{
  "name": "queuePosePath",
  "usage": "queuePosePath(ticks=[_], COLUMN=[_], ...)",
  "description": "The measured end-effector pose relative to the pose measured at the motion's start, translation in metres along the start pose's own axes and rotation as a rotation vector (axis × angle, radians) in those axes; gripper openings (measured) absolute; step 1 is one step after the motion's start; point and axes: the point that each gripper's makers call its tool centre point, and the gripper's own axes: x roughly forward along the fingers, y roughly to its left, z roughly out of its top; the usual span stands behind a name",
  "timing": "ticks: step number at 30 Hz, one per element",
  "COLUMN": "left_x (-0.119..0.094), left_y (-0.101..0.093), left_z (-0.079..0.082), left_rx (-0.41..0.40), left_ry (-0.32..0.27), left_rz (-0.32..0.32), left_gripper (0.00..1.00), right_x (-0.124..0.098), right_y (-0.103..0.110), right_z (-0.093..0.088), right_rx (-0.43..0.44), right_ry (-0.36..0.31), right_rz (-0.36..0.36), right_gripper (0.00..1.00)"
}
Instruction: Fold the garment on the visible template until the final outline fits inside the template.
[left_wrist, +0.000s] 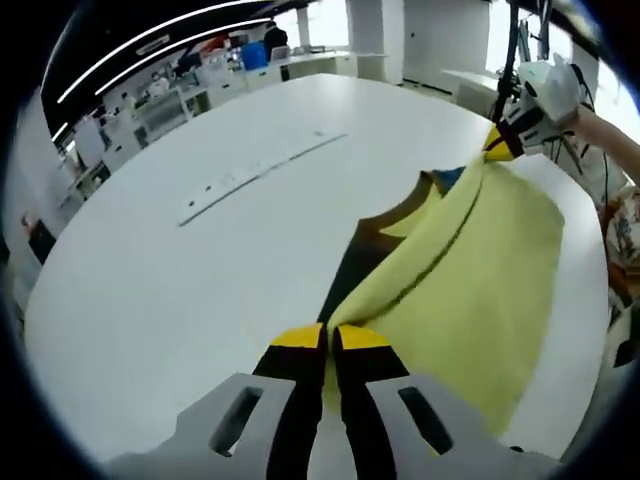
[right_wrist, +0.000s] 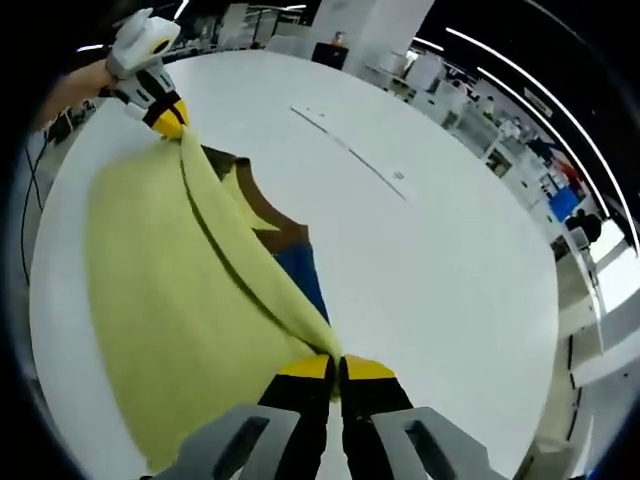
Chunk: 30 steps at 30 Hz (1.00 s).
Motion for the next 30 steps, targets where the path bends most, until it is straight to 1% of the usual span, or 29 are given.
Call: queuePosePath(ticks=[2,5,7,9,12,14,15,17,18,20,22,23,24,27,28,30], left_x=[0.003,0.005,0.005,0.005,0.003,0.0,-0.001,-0.003,-0.003,-0.004,-0.003,-0.002,-0.002,-0.003,-0.003,-0.002], left_y=[0.001,0.003,0.002,0.001,0.0,-0.001,-0.002,-0.004,-0.007,-0.007,0.0,0.003,0.004,0.006,0.008,0.011], left_z=[-0.002,-0.003,-0.004,-0.006,-0.008,-0.011,-0.011,-0.012,-0.011,-0.015,-0.021,-0.021,-0.019,-0.014,-0.013,-0.016], left_rx=[-0.033,-0.041,-0.031,-0.017,-0.004,0.016,0.041,0.07,0.104,0.126,0.164,0.173,0.182,0.217,0.257,0.288], left_ry=[0.007,0.0,0.003,0.011,0.019,0.03,0.029,0.021,0.008,0.005,0.028,0.025,0.008,-0.031,-0.037,-0.036], left_rz=[-0.01,-0.014,-0.02,-0.024,-0.029,-0.029,-0.036,-0.044,-0.061,-0.055,-0.018,-0.004,0.006,0.03,0.048,0.07], left_gripper=[0.01,0.01,0.02,0.02,0.05,0.09,0.13,0.18,0.21,0.23,0.21,0.2,0.2,0.18,0.17,0.16], right_x=[0.003,0.006,0.006,0.006,0.003,0.001,-0.001,-0.003,-0.003,-0.002,0.002,0.003,0.004,0.007,0.008,0.008], right_y=[0.0,0.001,0.002,0.005,0.005,0.007,0.009,0.012,0.014,0.014,0.013,0.013,0.011,0.011,0.01,0.009], right_z=[-0.002,-0.003,-0.003,-0.003,-0.002,-0.001,0.001,0.0,0.0,0.001,-0.001,-0.001,-0.001,-0.001,-0.002,-0.003], right_rx=[0.01,0.009,0.005,-0.002,0.006,0.011,0.002,-0.032,-0.052,-0.09,-0.102,-0.1,-0.106,-0.115,-0.12,-0.118], right_ry=[0.002,0.002,0.004,-0.001,-0.009,-0.017,-0.027,-0.022,-0.022,-0.034,-0.041,-0.041,-0.047,-0.052,-0.055,-0.056], right_rz=[0.014,0.029,0.036,0.056,0.067,0.079,0.088,0.087,0.089,0.069,0.058,0.055,0.037,0.025,0.02,0.01], right_gripper=[0.0,0.0,0.01,0.04,0.12,0.17,0.19,0.24,0.24,0.21,0.19,0.19,0.17,0.13,0.12,0.11])
